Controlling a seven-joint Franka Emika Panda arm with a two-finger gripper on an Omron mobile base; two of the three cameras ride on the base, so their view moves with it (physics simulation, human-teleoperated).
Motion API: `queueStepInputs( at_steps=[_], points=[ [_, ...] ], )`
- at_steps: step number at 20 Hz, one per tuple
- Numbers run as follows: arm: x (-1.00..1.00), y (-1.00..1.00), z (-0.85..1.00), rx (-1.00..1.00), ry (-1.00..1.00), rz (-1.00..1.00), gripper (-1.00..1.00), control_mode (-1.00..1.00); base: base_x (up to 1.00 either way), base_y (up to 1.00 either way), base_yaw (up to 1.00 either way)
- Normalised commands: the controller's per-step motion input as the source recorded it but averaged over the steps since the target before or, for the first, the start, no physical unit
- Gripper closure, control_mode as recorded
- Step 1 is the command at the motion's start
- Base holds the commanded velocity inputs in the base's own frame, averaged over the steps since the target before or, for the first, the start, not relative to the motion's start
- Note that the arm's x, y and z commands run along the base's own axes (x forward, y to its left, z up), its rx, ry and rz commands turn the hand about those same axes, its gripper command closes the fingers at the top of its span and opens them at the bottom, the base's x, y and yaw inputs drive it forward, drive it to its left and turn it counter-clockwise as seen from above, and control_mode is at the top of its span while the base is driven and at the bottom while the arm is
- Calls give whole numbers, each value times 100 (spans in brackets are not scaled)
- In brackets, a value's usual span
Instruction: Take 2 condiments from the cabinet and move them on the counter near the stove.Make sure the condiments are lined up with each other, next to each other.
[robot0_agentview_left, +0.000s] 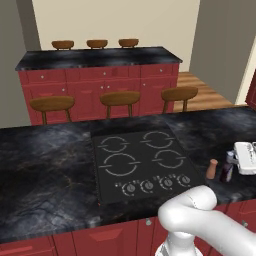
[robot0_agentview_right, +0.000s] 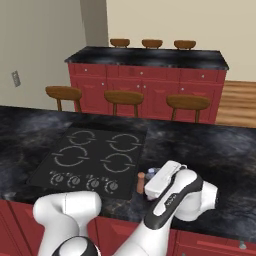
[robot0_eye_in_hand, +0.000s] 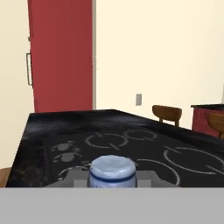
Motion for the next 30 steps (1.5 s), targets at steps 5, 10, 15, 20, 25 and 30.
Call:
queueStepInputs(
  at_steps=[5,10,15,20,25,30],
  points=[
    [0,9,0,0,0,0,100,-100,0,0,0],
    [0,12,0,0,0,0,100,-100,0,0,0],
    [1,14,0,0,0,0,100,-100,0,0,0],
    [9,8,0,0,0,0,100,-100,0,0,0],
    [9,2,0,0,0,0,100,-100,0,0,0],
    [0,0,0,0,0,0,100,-100,0,0,0]
  ],
)
